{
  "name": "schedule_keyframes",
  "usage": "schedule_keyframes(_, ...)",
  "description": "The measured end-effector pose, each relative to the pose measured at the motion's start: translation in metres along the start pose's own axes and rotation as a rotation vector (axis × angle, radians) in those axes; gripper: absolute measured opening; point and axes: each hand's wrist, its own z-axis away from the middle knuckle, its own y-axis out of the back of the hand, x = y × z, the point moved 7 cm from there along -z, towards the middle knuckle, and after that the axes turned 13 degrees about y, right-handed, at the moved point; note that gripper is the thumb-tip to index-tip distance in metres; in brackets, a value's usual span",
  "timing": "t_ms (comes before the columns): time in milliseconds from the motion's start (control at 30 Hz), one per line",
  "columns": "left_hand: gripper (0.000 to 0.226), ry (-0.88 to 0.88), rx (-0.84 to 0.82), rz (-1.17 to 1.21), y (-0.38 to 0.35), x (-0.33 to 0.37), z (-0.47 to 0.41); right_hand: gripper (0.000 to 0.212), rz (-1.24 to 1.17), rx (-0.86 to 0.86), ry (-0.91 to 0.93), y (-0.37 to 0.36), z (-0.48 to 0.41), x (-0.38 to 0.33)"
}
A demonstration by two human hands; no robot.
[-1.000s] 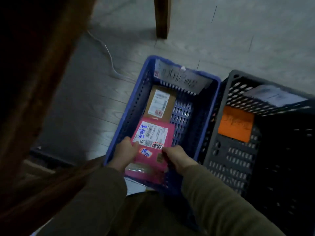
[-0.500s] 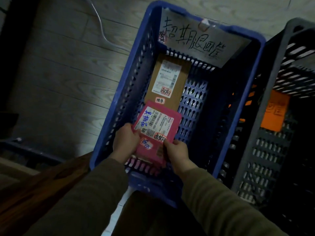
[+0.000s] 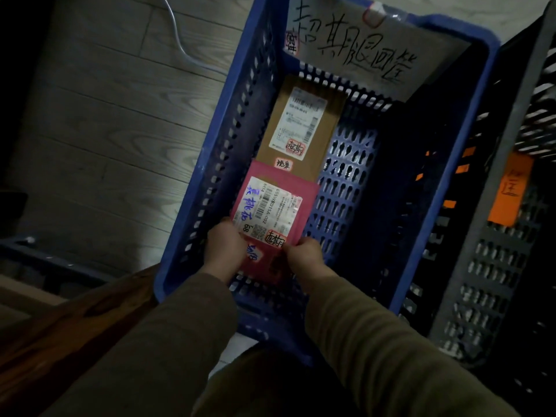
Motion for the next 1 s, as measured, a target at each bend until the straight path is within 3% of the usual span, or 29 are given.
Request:
schedule_keyframes(300,0.026,0.009,-0.005,-0.071,-0.012,-0.006,-0.016,0.030,0.123,-0.007,0.024,0.005,-0.007,0.009)
schedule_keyframes(533,0.026,-0.018,-0.007,0.041,0.011,0.001,0.025,0.024,0.030,-0.006,0.020,0.030,0.026,-0.017)
schedule_keyframes(700,0.034,-0.135,-0.092,0.176,0.054,0.027,0.104,0.041,-0.014,-0.001,0.074,0.076,0.095,-0.085)
schedule_keyframes(1000,0.044,-0.217,-0.119,0.486,0.186,0.075,0.288,0.029,-0.139,0.005,0.395,0.174,0.270,-0.256)
